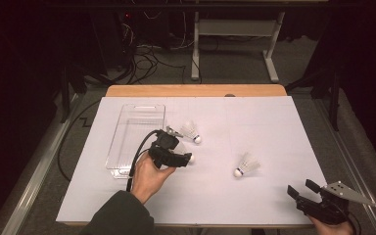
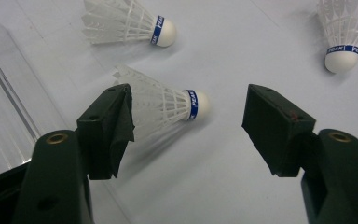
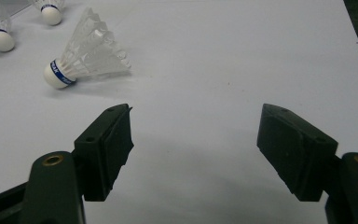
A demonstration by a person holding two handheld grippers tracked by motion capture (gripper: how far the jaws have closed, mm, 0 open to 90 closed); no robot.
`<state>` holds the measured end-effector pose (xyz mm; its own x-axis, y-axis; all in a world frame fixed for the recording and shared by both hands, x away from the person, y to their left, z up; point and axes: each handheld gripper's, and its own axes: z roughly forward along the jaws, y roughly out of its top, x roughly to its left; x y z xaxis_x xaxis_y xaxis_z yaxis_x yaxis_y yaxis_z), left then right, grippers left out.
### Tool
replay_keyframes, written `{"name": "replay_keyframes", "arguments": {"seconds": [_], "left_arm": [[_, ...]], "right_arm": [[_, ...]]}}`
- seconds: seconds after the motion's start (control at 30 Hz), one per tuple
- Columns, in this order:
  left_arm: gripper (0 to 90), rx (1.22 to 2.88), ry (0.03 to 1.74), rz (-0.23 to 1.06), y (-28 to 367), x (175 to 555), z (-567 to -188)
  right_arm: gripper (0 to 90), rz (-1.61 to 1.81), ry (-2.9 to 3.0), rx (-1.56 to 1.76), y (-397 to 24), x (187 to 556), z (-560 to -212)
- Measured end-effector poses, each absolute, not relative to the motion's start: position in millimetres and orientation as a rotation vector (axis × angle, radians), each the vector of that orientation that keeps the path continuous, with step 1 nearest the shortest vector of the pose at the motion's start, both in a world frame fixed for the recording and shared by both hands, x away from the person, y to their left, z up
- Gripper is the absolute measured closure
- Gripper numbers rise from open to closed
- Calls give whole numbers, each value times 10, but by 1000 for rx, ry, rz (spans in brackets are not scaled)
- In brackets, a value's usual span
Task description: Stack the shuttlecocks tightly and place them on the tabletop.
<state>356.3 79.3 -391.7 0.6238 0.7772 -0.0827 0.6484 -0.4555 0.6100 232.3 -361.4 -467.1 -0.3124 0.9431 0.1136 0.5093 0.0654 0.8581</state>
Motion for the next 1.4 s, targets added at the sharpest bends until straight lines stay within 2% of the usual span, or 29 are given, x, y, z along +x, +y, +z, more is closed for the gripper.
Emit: {"name": "replay_keyframes", "arguments": {"seconds": [0.73, 1.4], "left_arm": [[338, 2280, 1225, 218, 821, 3817, -4017], [401, 2282, 1261, 187, 811, 3916, -4091]], "right_arm": [[264, 1174, 1859, 1440, -3612, 2322, -4668], [263, 1184, 1873, 1435, -3601, 2324, -4672]]}}
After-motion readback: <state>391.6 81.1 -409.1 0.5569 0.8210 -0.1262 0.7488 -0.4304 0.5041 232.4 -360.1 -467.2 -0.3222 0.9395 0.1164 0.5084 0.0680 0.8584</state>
